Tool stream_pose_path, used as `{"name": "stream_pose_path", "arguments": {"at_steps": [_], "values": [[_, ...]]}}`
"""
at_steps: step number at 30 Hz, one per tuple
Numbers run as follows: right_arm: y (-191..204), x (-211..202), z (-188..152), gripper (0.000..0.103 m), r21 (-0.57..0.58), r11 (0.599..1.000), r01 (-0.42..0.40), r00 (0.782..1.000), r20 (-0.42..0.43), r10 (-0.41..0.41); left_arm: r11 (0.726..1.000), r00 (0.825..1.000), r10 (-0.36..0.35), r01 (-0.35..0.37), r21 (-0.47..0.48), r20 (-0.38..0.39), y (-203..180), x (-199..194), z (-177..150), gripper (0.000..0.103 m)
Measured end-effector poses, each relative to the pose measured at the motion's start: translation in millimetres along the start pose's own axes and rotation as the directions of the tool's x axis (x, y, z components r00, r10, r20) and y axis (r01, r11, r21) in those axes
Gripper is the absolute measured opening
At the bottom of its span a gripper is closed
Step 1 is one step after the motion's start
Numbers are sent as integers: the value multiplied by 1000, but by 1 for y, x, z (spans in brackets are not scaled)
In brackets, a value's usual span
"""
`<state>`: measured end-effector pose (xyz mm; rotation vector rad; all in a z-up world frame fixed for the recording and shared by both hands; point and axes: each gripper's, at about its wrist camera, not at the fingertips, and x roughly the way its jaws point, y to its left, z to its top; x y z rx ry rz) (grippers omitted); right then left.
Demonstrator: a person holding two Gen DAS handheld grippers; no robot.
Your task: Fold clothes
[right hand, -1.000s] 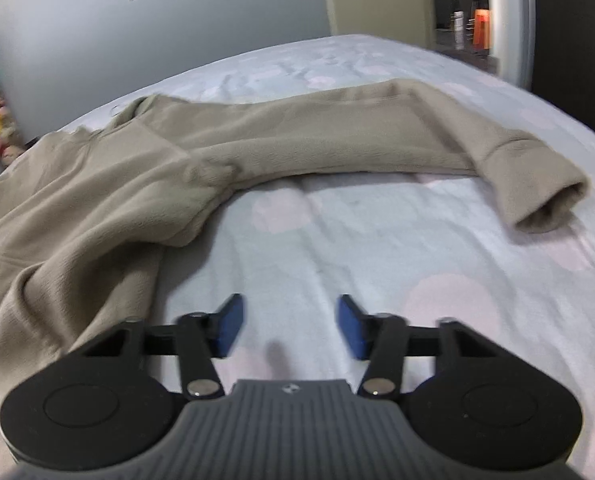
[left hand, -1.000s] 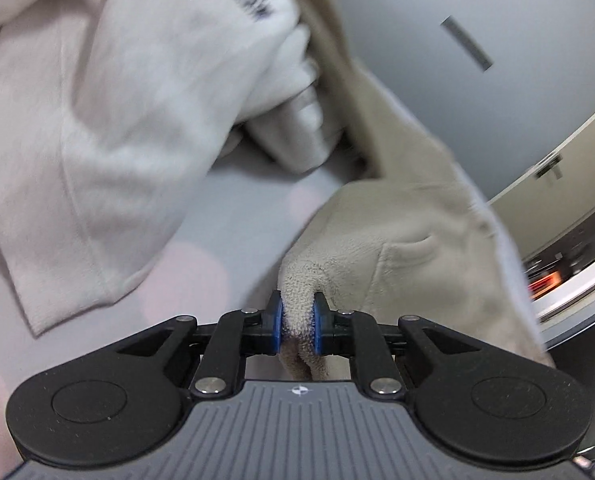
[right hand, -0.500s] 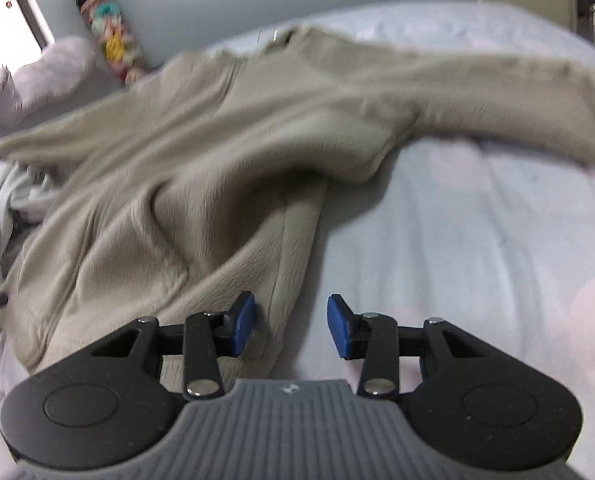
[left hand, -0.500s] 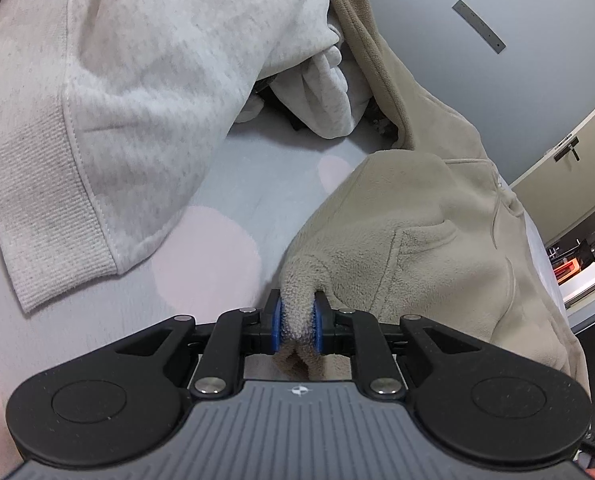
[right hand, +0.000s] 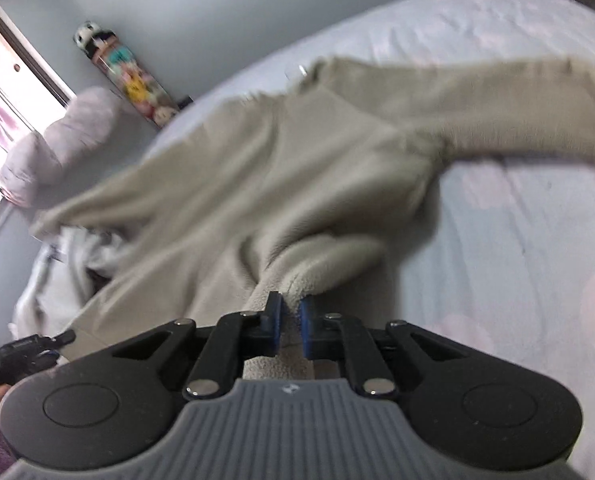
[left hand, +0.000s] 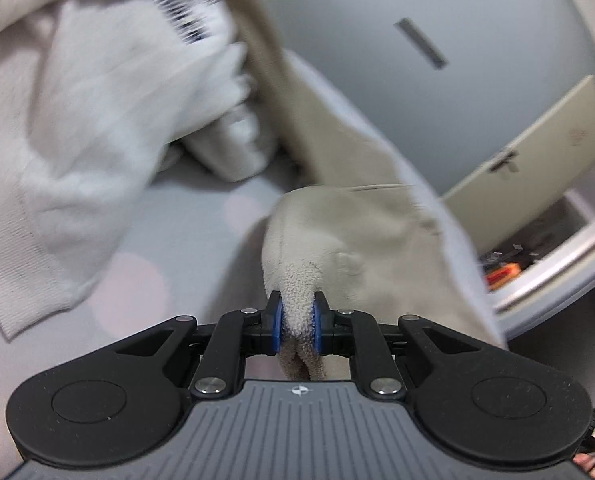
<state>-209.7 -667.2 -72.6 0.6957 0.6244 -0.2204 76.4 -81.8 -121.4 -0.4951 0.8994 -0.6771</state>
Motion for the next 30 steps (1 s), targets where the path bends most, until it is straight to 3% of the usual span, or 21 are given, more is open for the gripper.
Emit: {"name": "stream_pose_path", "arguments": {"at_steps": [4,8,12,15,17,18,19,21,24,25,30], "values": [[6,-45,-8,10,81,996,35,999,19,-37,998,997,-61,62,17,-38,-17,-16,-6,12],[-15,-61,-32,10,128,980,155,988,-48,-150,1000,994,-8,8,3,-110,-1,-10,-16,12],[-39,-30,-60,10,176,964,201,975,-134,-179,997,976,74,-77,-10,-203,27,19,-36,12],[-38,4,-66,11,133,955,266,948,-216,-234,992,962,128,-125,30,-240,33,33,-47,12],[-36,14,-62,16,101,951,292,934,-244,-261,991,959,136,-130,39,-249,35,36,-49,14],[-36,14,-60,22,95,951,293,933,-247,-263,992,959,128,-124,34,-252,35,36,-48,16],[-37,13,-57,36,90,952,293,932,-248,-264,993,959,121,-115,38,-255,34,35,-45,18],[-38,12,-53,50,89,954,287,932,-255,-257,990,959,136,-125,61,-247,30,31,-40,20],[-44,1,-55,57,98,957,274,927,-292,-236,983,959,171,-151,101,-228,25,27,-32,41],[-46,2,-56,59,101,956,277,921,-312,-234,981,958,182,-159,113,-223,23,26,-30,52],[-54,28,-64,59,105,959,263,881,-431,-195,977,925,203,-168,134,-321,25,47,-44,55]]}}
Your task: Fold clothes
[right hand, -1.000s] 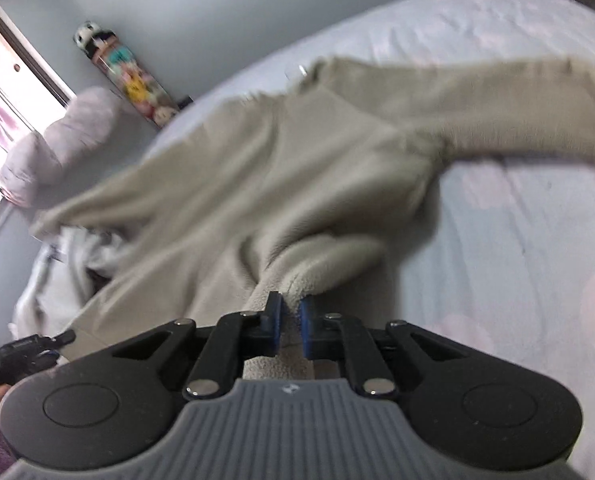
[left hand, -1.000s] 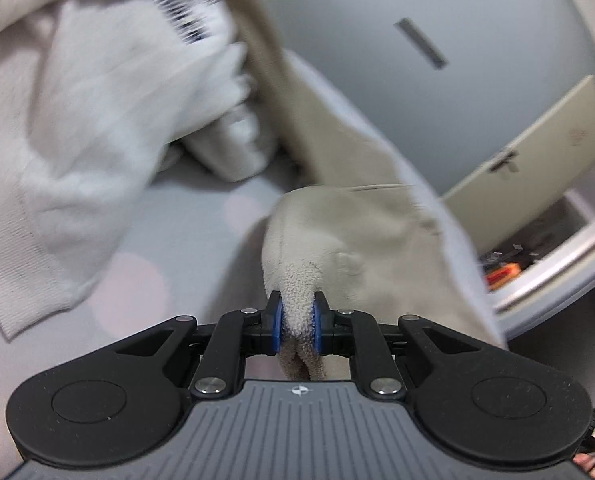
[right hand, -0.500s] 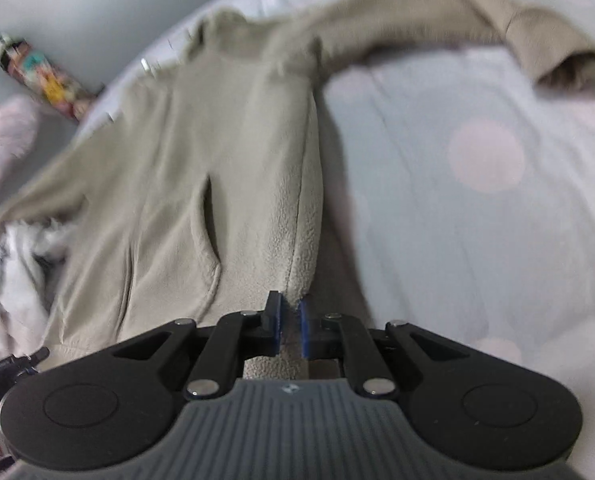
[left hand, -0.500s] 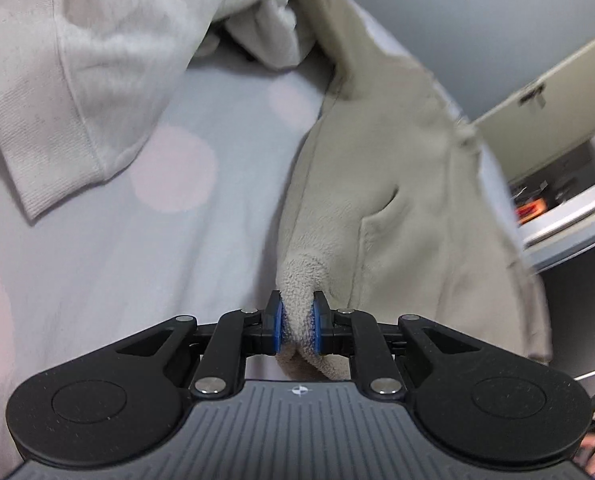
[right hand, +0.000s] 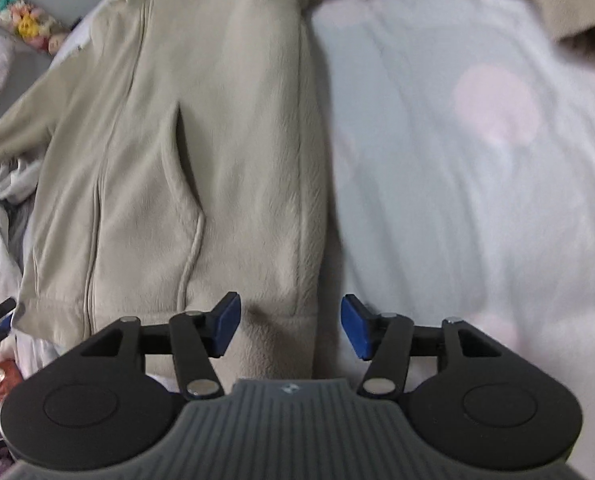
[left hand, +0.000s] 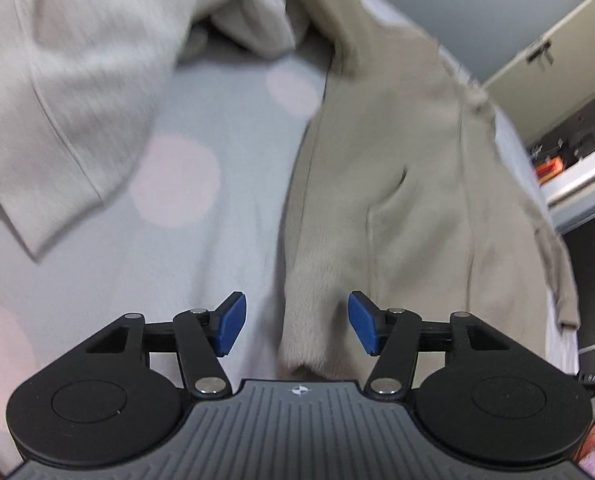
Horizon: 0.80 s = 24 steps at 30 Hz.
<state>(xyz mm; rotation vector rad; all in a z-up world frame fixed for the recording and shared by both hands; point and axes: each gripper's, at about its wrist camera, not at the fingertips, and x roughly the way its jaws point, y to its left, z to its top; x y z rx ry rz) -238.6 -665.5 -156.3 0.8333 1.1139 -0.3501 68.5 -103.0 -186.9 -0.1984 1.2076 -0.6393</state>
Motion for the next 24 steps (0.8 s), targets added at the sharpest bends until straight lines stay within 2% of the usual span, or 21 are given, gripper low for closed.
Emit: {"name": "stream_pose_path", "arguments": {"at_steps": [1,2,3,4,7,10,13,18,21,24], "values": [[3,3,1,56,-15,1000,-3,1000,-16,3,1000,1000,0,-1,-12,-17,2,5,-4,52],[6,7,2,55,-31,1000,-5,999,-32,4,1000,1000,-16,16,-25,-16,4,7,-7,45],[8,8,3,51,-45,999,8,999,-37,-10,999,999,-32,32,-39,-15,5,9,-10,40],[10,8,3,44,-57,998,16,999,-39,-19,998,999,-49,48,-52,-14,7,11,-13,29],[13,2,2,30,-73,997,8,1000,-9,-8,995,997,-80,80,-61,2,8,8,-15,15],[16,-18,1,23,-34,998,-48,996,69,50,994,994,-106,107,-37,40,2,-6,-12,13],[25,-51,7,22,-8,994,-109,978,175,109,984,981,-173,175,-23,91,-6,-31,-5,12],[57,-119,20,20,-76,991,-106,930,347,126,966,947,-258,257,35,189,-35,-78,13,11],[70,-160,15,20,-112,990,-87,898,422,127,954,932,-299,287,88,205,-49,-109,18,11],[77,-189,0,19,-133,988,-74,876,465,128,944,927,-324,301,137,188,-66,-133,20,11]]}}
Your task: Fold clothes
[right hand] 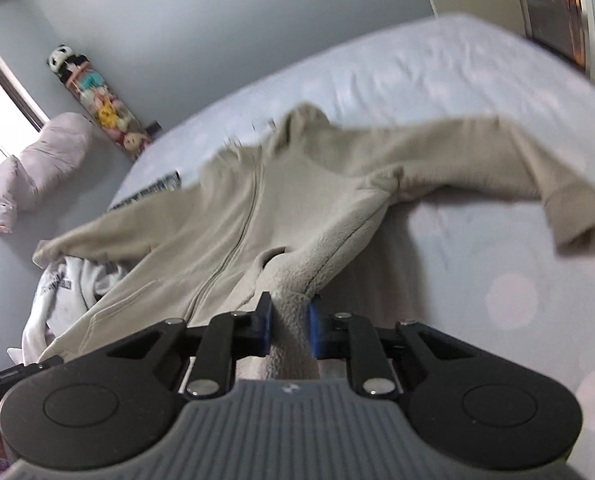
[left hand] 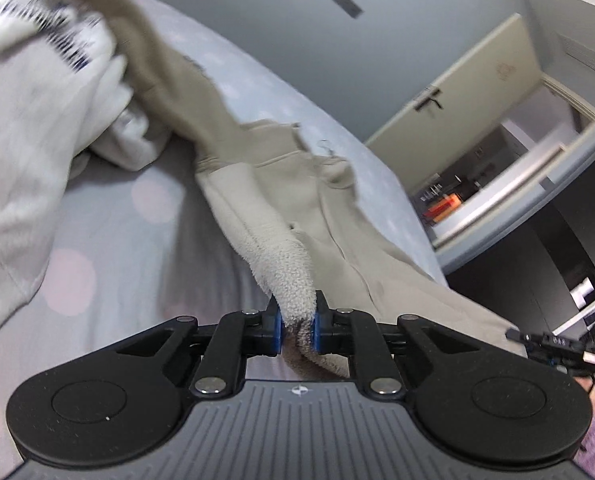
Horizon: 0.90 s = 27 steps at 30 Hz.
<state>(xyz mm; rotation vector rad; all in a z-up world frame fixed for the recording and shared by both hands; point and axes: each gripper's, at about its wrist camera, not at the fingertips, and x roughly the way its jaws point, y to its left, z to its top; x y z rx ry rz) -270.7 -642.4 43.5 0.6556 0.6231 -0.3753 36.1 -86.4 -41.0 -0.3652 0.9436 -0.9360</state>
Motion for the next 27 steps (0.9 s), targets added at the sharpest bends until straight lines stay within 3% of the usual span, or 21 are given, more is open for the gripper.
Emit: {"name": "stream_pose_path", "arguments": {"at_steps": [4,9,15,18,21,27], "values": [[1,-31,-6,19,-10,1000,0,1000,20,0,998,1000,-10,10,60,-12,-28,-26,-1,11],[0,-51,-28,19,-7,1000,22,999,-24,-22,995,997,27,-20,101,-69,-48,-46,-21,11],[-15,-51,-73,19,53,998,37,994,-103,-32,994,976,100,-89,67,-193,-22,-39,-55,11],[-25,-35,-97,20,92,995,50,985,-167,-34,988,949,152,-145,46,-277,2,-15,-69,11],[-31,-20,-115,20,81,995,61,974,-224,-41,975,913,223,-206,84,-342,14,5,-83,11],[-38,-12,-123,25,52,997,65,959,-281,-47,946,823,324,-287,151,-466,29,33,-104,18]]}}
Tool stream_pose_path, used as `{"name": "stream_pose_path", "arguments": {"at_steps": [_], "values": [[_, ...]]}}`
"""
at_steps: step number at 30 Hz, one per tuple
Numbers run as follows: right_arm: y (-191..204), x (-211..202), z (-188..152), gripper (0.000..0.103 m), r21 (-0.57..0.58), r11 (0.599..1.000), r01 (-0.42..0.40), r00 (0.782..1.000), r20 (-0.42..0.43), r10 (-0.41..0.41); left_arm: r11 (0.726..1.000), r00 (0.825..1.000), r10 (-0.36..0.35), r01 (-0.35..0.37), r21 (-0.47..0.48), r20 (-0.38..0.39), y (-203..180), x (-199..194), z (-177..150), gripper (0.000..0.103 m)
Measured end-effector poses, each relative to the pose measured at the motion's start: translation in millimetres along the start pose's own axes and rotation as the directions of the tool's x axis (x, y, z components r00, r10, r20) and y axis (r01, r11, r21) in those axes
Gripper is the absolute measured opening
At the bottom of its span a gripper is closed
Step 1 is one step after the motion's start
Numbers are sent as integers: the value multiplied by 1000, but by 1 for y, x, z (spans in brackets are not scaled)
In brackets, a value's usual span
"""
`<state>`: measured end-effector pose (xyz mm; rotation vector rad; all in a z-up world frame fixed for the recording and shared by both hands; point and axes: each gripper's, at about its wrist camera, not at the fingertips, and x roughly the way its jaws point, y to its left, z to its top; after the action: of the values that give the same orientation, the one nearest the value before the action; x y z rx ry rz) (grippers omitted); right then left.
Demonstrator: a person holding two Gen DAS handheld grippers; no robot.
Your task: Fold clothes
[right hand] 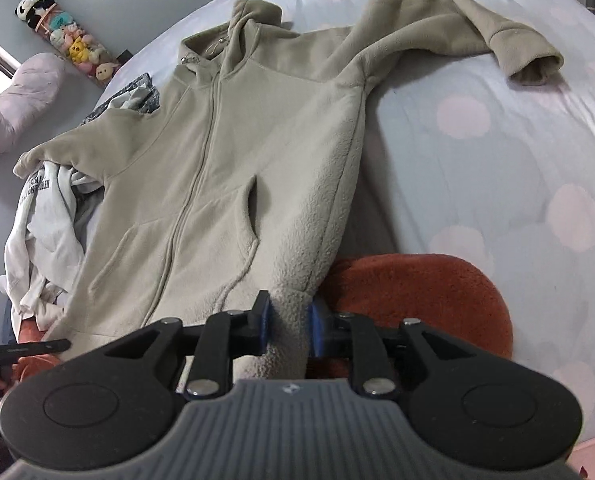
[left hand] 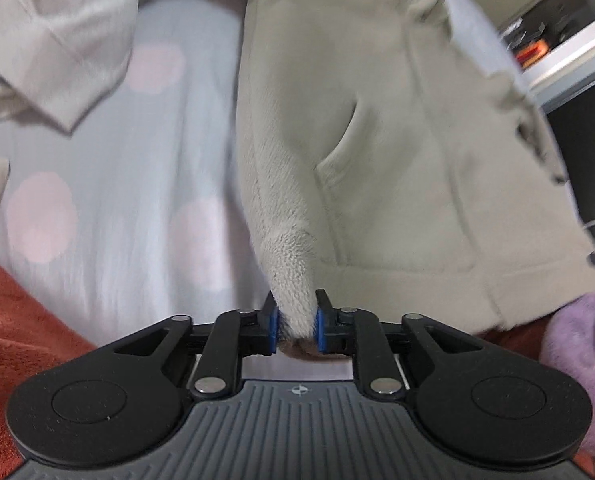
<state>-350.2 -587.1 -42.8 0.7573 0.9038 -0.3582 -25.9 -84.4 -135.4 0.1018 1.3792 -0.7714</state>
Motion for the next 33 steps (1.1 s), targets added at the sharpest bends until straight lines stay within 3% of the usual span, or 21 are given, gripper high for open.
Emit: {"name": "stream_pose_path", "arguments": {"at_steps": [4,8,14,17,20,23,26,30,33], "values": [[1,-13,8,37,-45,998,33,999,-5,-33,997,996,61,-58,55,-62,-4,-9,11,24],[4,-31,32,37,-116,986,121,992,38,-117,989,993,106,-100,107,-57,-4,-38,31,27],[2,-20,95,36,-192,965,179,982,100,-163,945,978,166,-195,261,129,-35,-81,96,27],[-4,-4,126,36,-214,954,210,975,124,-187,929,953,187,-250,274,237,-49,-91,134,27],[-18,14,157,36,-216,941,261,961,150,-232,923,918,207,-297,243,337,-56,-95,174,27],[-49,28,185,36,-168,922,348,929,191,-316,923,893,234,-329,202,384,-49,-90,209,27],[-93,37,208,38,-88,896,436,884,230,-407,917,876,282,-366,157,391,-38,-80,237,27],[-145,57,218,63,-28,861,508,843,221,-491,911,863,347,-403,86,368,-19,-64,263,27],[-172,71,214,69,12,852,524,826,235,-511,885,840,422,-463,44,341,-5,-50,272,27]]}}
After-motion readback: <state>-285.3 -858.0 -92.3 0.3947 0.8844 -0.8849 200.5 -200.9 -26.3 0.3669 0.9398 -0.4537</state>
